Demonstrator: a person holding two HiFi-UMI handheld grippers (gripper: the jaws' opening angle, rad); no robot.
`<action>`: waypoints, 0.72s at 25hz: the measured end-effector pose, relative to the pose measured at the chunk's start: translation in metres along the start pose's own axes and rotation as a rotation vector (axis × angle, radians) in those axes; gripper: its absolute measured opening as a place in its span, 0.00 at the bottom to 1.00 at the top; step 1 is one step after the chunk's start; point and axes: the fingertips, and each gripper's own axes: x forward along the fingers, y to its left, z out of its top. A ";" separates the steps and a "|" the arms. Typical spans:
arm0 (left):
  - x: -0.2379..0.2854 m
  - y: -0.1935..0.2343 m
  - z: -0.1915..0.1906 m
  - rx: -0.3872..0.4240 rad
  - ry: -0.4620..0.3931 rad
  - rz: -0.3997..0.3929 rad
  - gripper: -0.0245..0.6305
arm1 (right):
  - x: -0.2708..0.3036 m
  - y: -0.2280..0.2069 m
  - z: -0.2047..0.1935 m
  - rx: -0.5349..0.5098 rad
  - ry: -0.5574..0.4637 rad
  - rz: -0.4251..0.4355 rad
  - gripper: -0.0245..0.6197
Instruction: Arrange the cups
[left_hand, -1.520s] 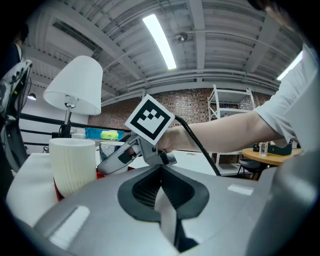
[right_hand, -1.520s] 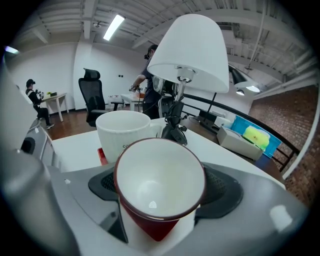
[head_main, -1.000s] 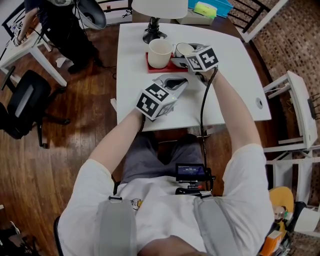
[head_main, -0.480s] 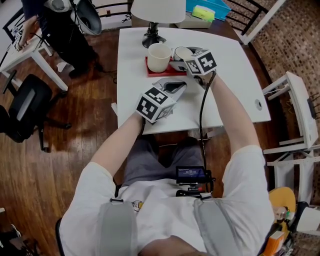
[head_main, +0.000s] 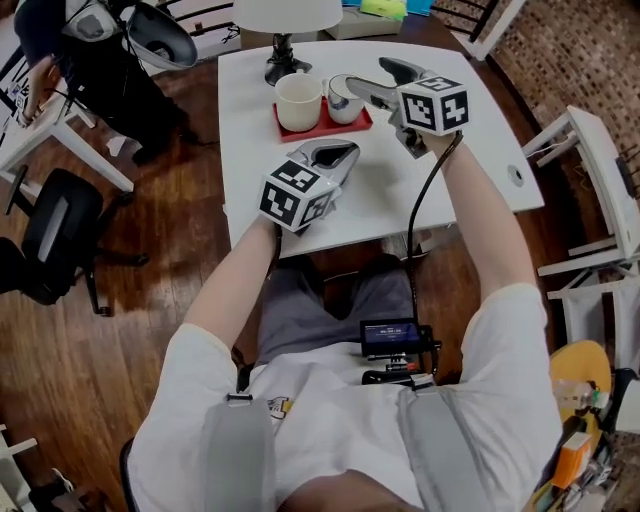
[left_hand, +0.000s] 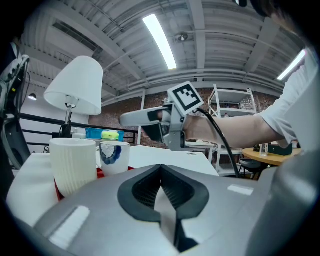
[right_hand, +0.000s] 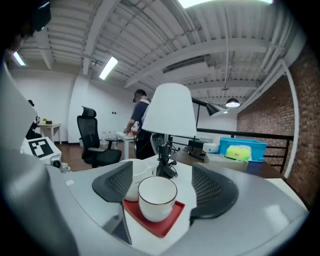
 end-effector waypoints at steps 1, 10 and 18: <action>0.000 0.000 0.000 0.000 0.000 0.000 0.04 | -0.013 0.000 0.006 0.006 -0.036 -0.012 0.58; 0.002 0.005 0.001 -0.003 0.001 0.007 0.04 | -0.098 -0.012 -0.039 0.034 -0.093 -0.164 0.28; -0.010 -0.001 0.000 -0.007 0.006 0.012 0.04 | -0.128 -0.001 -0.095 0.049 -0.076 -0.244 0.06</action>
